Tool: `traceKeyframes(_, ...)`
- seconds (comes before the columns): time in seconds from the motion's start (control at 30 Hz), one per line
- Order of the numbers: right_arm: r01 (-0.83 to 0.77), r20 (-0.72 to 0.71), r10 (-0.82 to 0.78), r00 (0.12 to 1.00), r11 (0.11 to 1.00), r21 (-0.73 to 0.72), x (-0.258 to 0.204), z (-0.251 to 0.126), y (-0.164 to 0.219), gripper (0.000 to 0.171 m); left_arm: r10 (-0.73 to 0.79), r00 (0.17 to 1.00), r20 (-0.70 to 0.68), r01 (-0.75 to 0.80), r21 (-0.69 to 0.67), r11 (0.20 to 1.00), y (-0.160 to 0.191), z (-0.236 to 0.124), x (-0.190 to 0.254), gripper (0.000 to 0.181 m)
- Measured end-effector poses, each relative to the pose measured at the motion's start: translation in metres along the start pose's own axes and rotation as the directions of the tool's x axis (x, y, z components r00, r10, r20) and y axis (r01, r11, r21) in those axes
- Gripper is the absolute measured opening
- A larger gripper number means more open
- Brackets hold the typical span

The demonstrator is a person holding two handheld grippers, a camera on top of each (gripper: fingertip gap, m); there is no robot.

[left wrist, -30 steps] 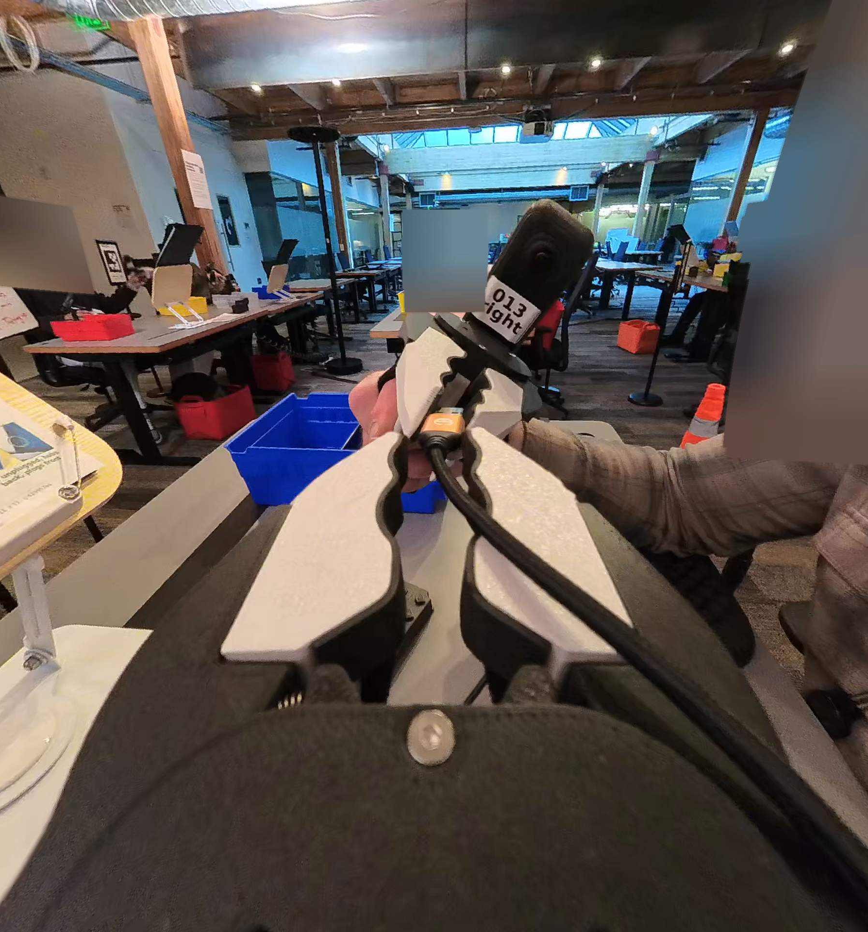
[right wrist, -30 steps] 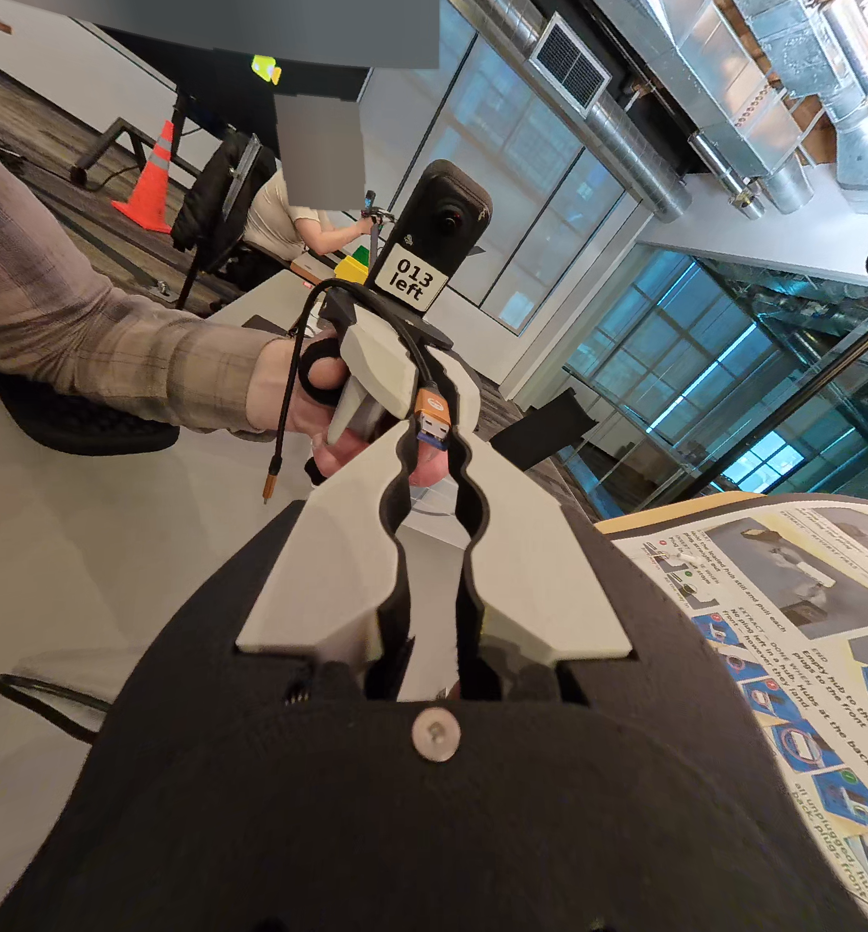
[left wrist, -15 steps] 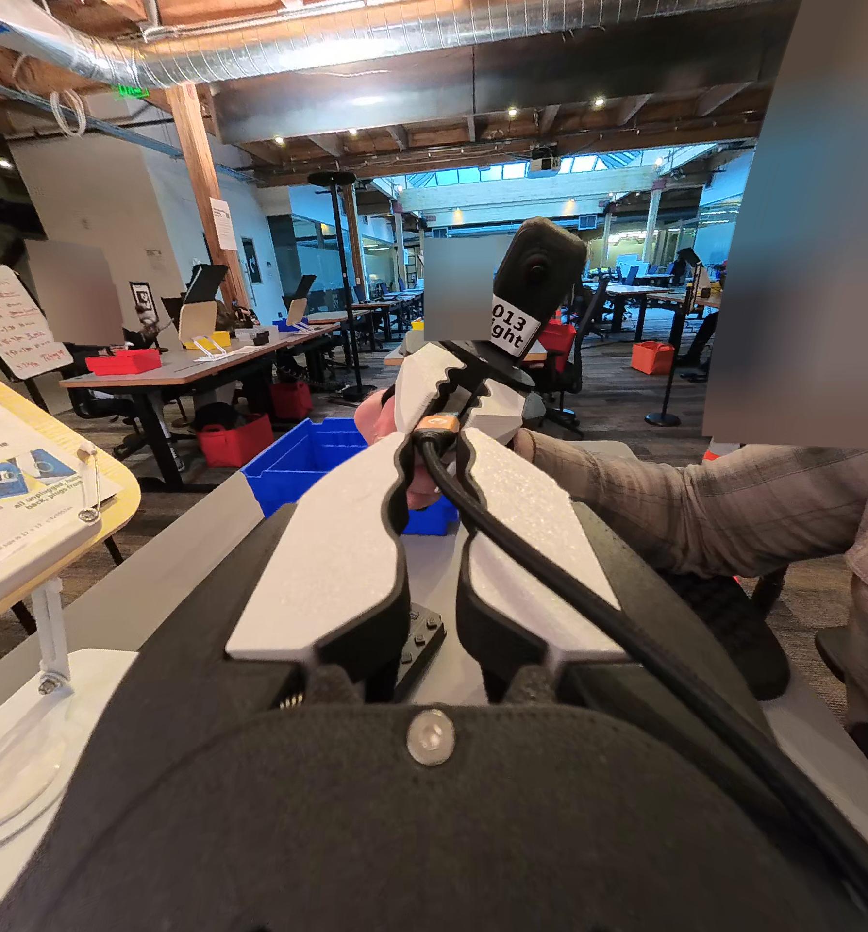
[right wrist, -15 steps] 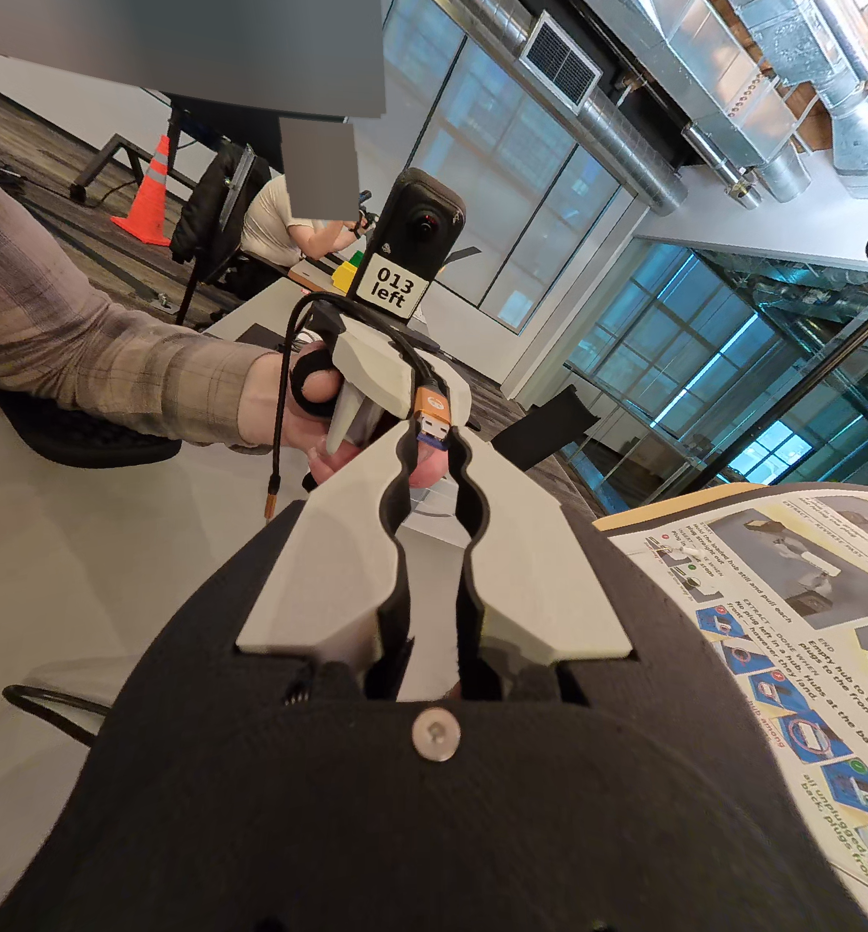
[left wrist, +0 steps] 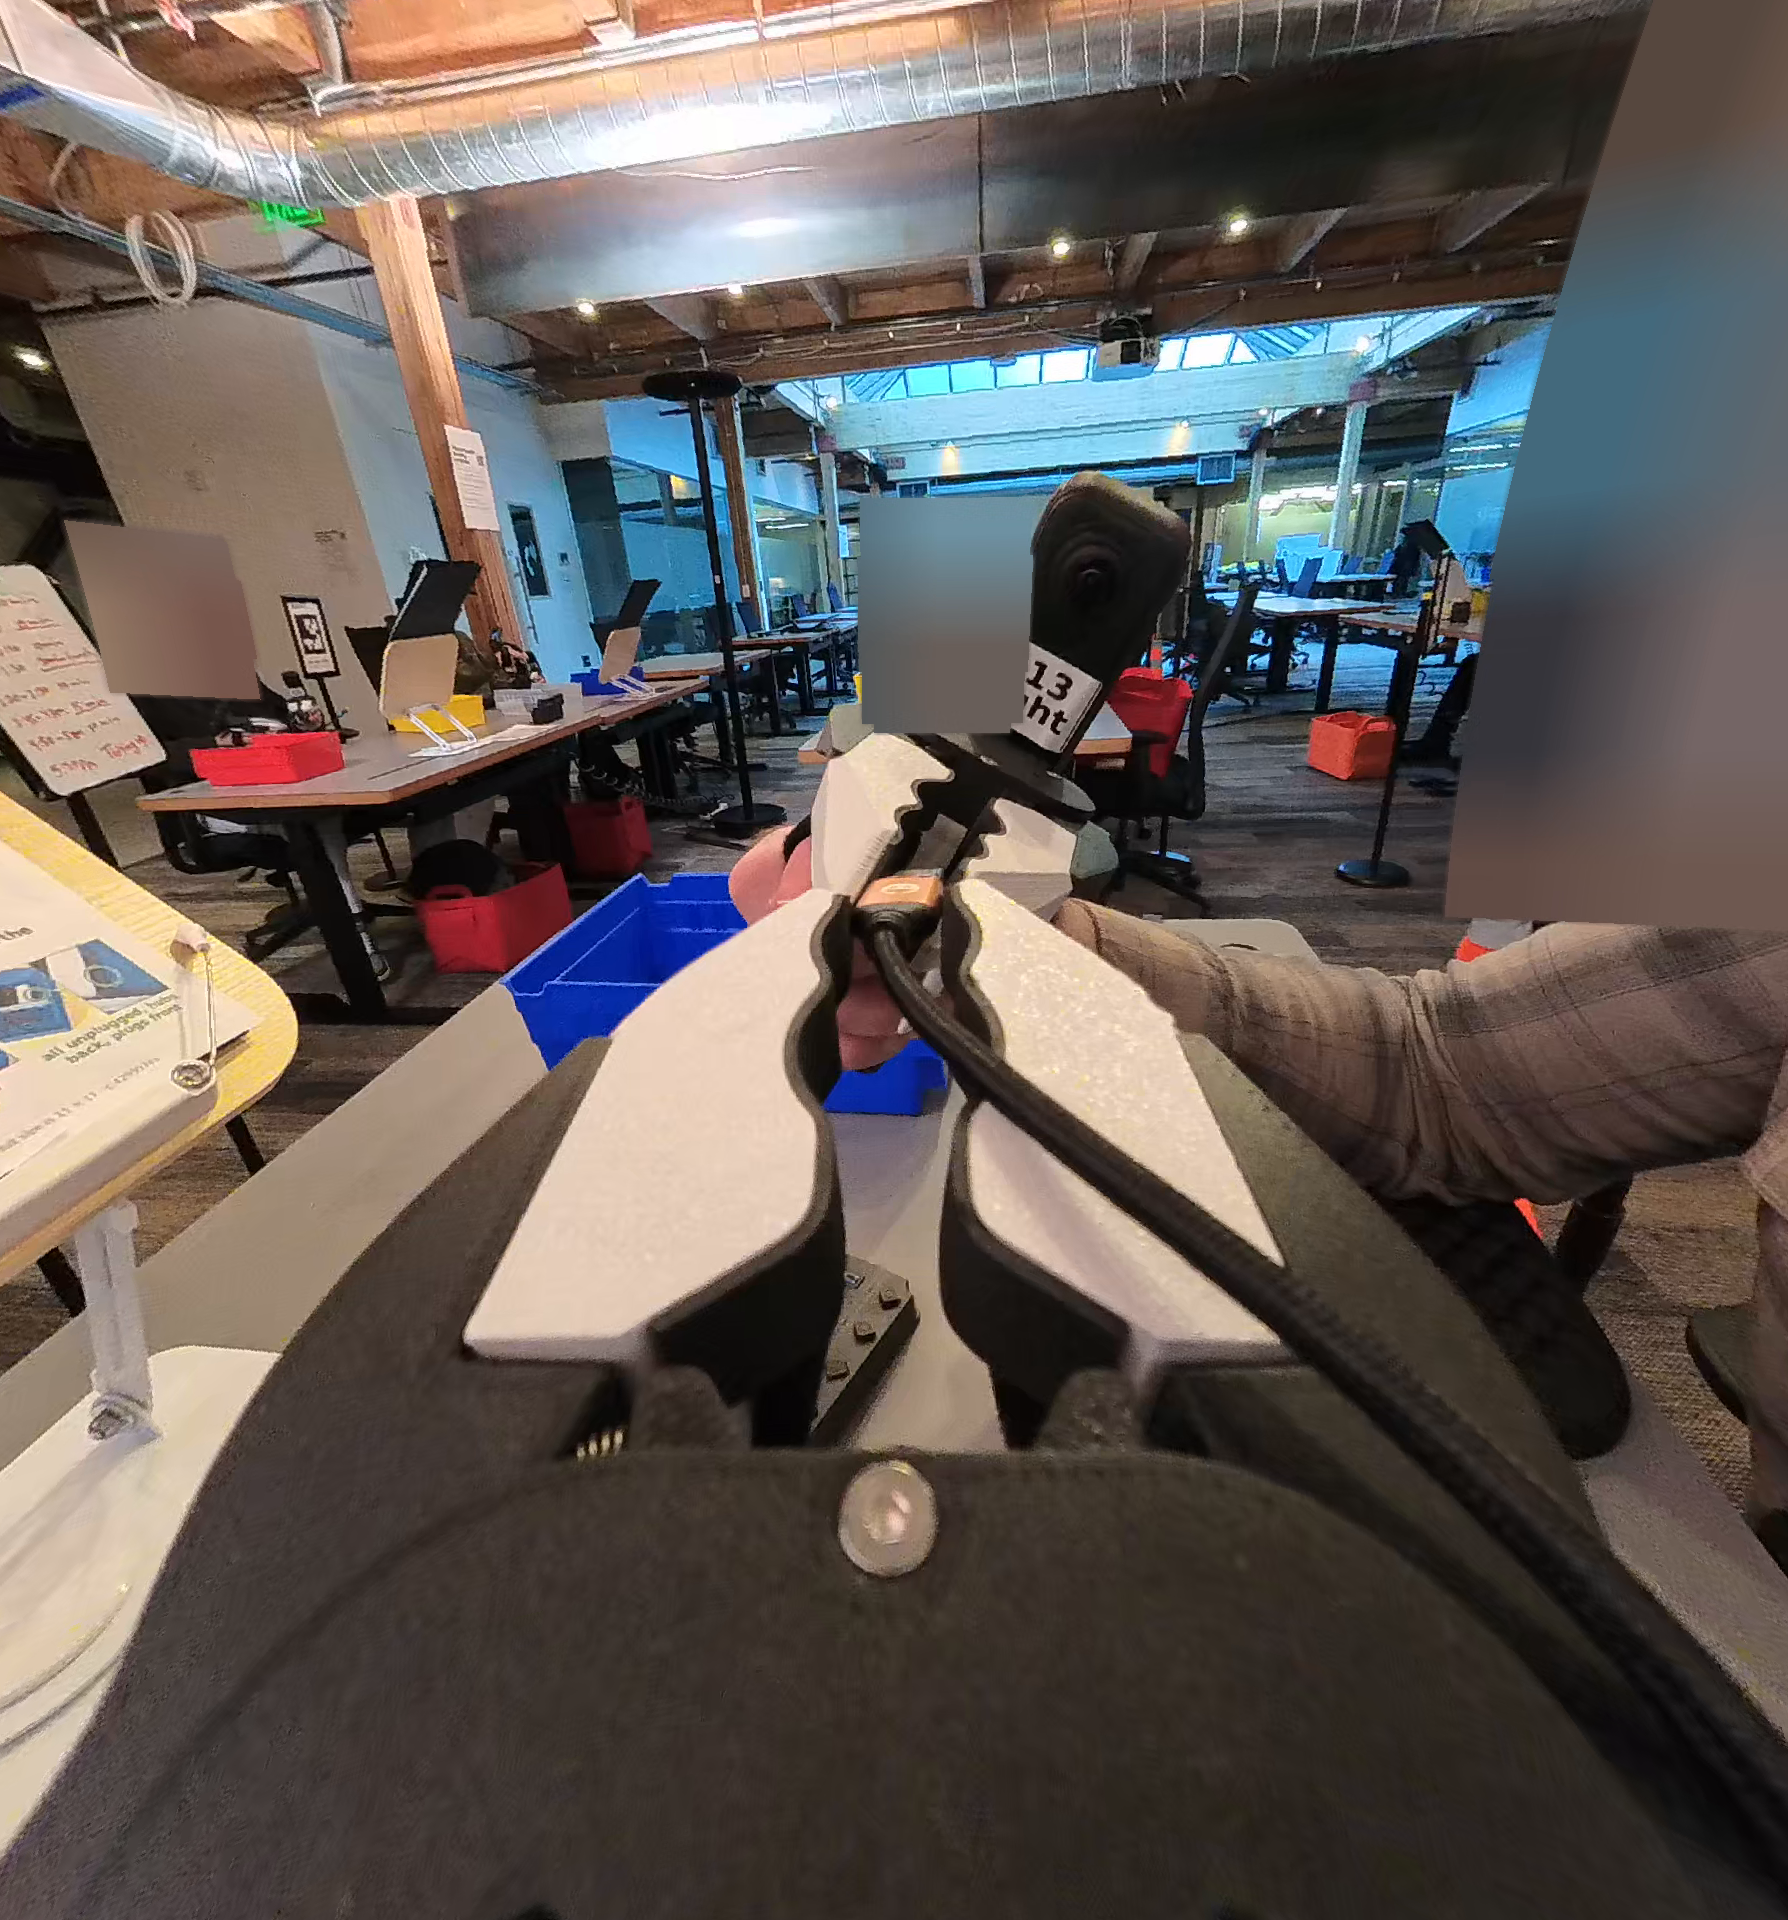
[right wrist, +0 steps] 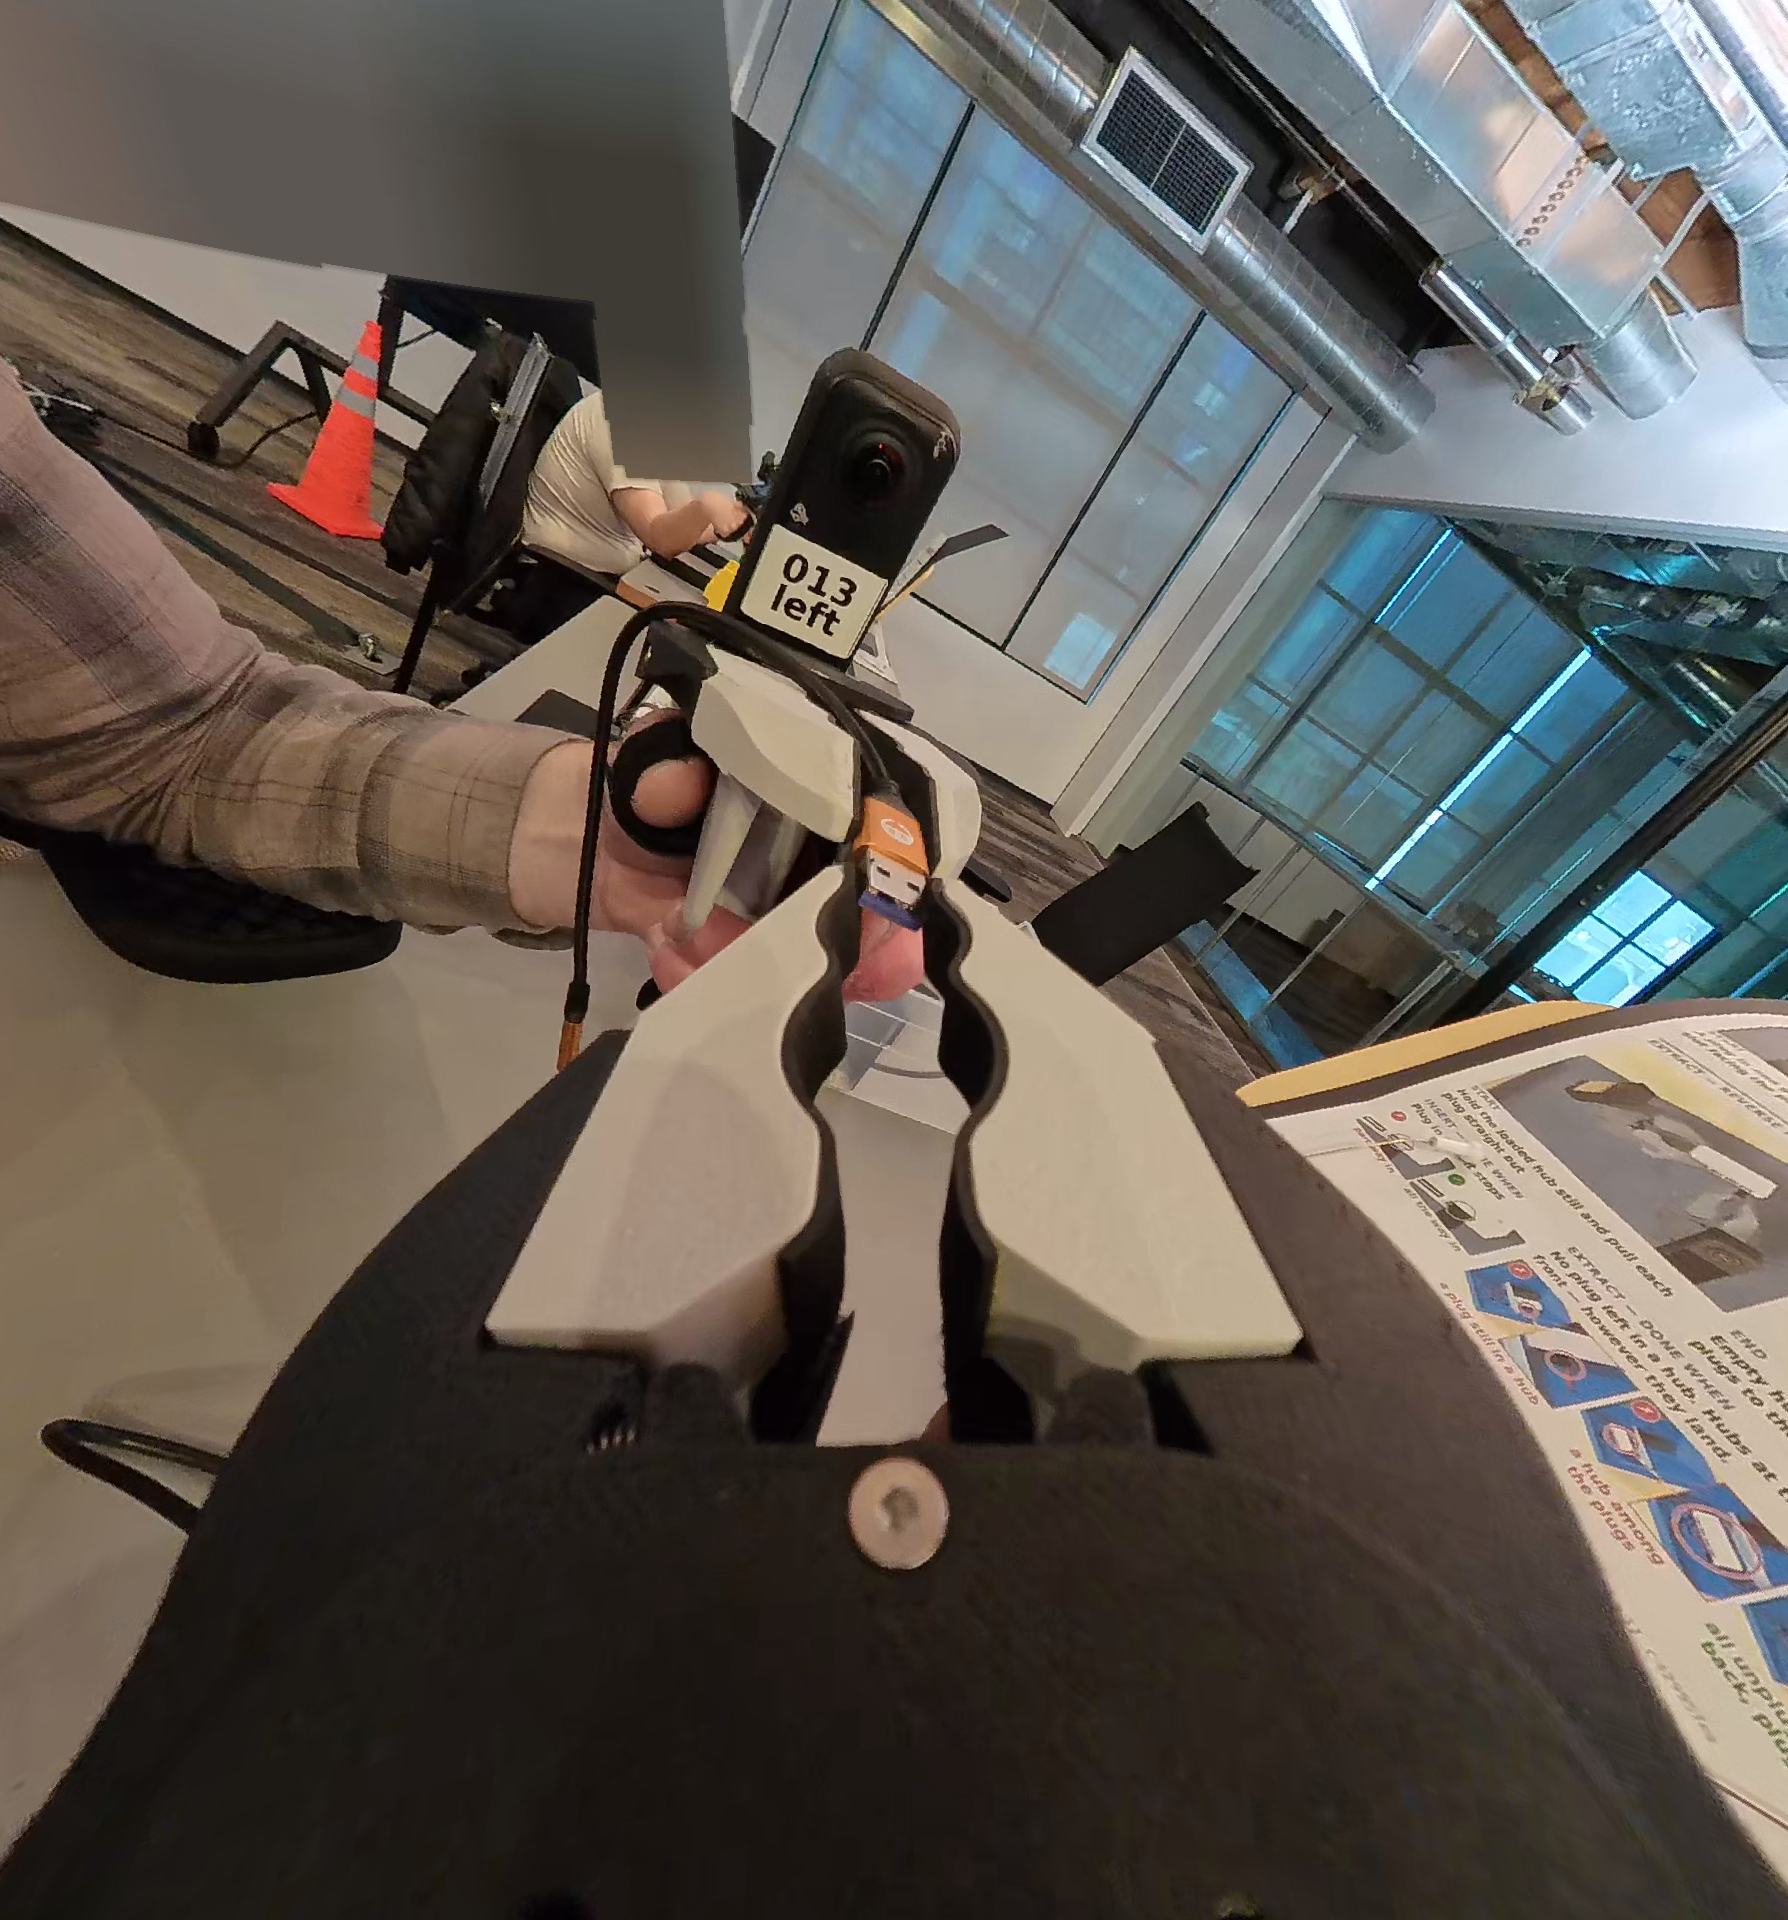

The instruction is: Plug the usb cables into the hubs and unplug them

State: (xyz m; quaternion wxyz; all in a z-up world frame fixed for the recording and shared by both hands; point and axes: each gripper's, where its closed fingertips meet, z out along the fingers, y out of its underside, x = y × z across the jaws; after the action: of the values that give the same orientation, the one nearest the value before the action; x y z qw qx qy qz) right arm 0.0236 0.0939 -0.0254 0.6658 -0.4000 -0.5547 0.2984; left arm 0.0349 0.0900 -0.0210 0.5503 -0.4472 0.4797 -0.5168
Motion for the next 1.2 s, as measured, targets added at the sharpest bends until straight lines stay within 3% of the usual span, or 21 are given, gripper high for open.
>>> traceKeyframes(0.33, -0.006, -0.022, 0.006, 1.000, 1.000, -0.024, 0.004, 0.002, 0.005, 0.016, 0.046, 0.998, 0.037, -0.046, -0.004, 0.999, -0.001, -0.001, -0.004, 0.015)
traceKeyframes(0.57, -0.149, -0.020, 0.150, 0.988, 0.987, 0.059, 0.017, -0.005, 0.001, 0.019, 0.134, 0.981, 0.142, -0.137, 0.012, 0.991, -0.007, -0.009, -0.019, 0.015)
traceKeyframes(0.67, -0.026, -0.108, 0.028, 0.994, 1.000, 0.015, 0.024, -0.008, 0.002, 0.018, 0.124, 0.978, 0.169, -0.125, 0.000, 0.992, -0.007, -0.010, -0.025, 0.015)
traceKeyframes(0.73, 0.098, -0.151, -0.111, 0.982, 0.991, -0.090, 0.025, -0.005, 0.007, 0.023, 0.106, 0.970, 0.219, -0.102, -0.028, 0.994, -0.003, -0.011, -0.035, 0.015)
traceKeyframes(0.83, 0.347, -0.214, -0.425, 0.880, 0.881, -0.323, 0.032, 0.000, 0.020, 0.026, 0.105, 0.954, 0.281, -0.106, -0.011, 0.994, -0.006, -0.013, -0.042, 0.015)
traceKeyframes(0.97, 0.544, -0.229, -0.742, 0.631, 0.633, -0.551, 0.043, 0.008, 0.024, 0.027, 0.108, 0.929, 0.353, -0.091, -0.064, 0.994, -0.001, -0.008, -0.046, 0.015)
traceKeyframes(1.07, 0.580, -0.231, -0.839, 0.493, 0.515, -0.631, 0.049, 0.012, 0.024, 0.023, 0.100, 0.928, 0.359, -0.075, -0.084, 0.994, 0.004, -0.003, -0.043, 0.015)
traceKeyframes(1.2, 0.584, -0.238, -0.861, 0.449, 0.485, -0.651, 0.050, 0.012, 0.023, 0.004, 0.106, 0.922, 0.373, -0.076, -0.094, 0.993, 0.007, 0.000, -0.042, 0.015)
